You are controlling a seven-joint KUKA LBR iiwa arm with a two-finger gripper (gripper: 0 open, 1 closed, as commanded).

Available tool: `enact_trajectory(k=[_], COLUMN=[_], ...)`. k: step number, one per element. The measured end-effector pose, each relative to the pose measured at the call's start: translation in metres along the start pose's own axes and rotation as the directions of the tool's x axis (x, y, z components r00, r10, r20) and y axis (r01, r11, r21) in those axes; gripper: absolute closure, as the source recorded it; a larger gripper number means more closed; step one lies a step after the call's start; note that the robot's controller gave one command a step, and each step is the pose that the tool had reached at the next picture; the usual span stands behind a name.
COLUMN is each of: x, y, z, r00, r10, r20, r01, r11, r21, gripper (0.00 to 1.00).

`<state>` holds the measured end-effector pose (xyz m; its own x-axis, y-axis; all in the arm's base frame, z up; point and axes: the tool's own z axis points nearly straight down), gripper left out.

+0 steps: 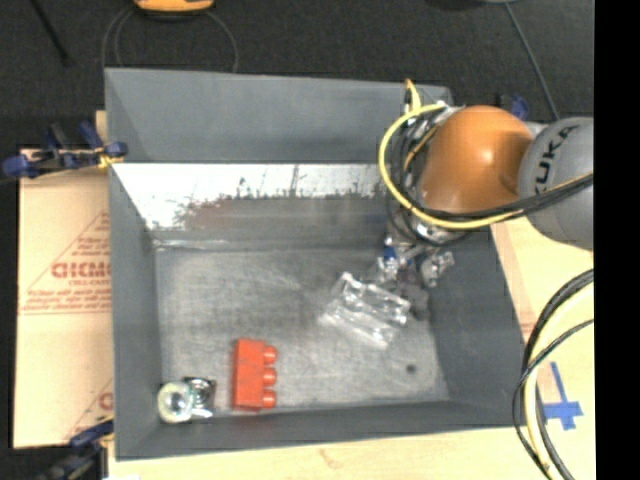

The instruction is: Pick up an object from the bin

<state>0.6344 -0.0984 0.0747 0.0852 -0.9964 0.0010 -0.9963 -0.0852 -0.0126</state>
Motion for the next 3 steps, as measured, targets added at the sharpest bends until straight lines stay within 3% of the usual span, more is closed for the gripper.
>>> enact_trajectory(k=[1,2,3], x=[-0.075,-0.072,-0.071], y=[0.061,0.059,0.057], z=[0.0,-0.002,-0.048], r00=[0.989,0.989,0.99], r10=[-0.148,-0.147,-0.142], r20=[0.003,-0.001,0.001], r01=[0.148,0.147,0.142], r11=[0.989,0.989,0.99], r21=[-0.002,0.001,-0.006], gripper=[0.0,1.0,1.0])
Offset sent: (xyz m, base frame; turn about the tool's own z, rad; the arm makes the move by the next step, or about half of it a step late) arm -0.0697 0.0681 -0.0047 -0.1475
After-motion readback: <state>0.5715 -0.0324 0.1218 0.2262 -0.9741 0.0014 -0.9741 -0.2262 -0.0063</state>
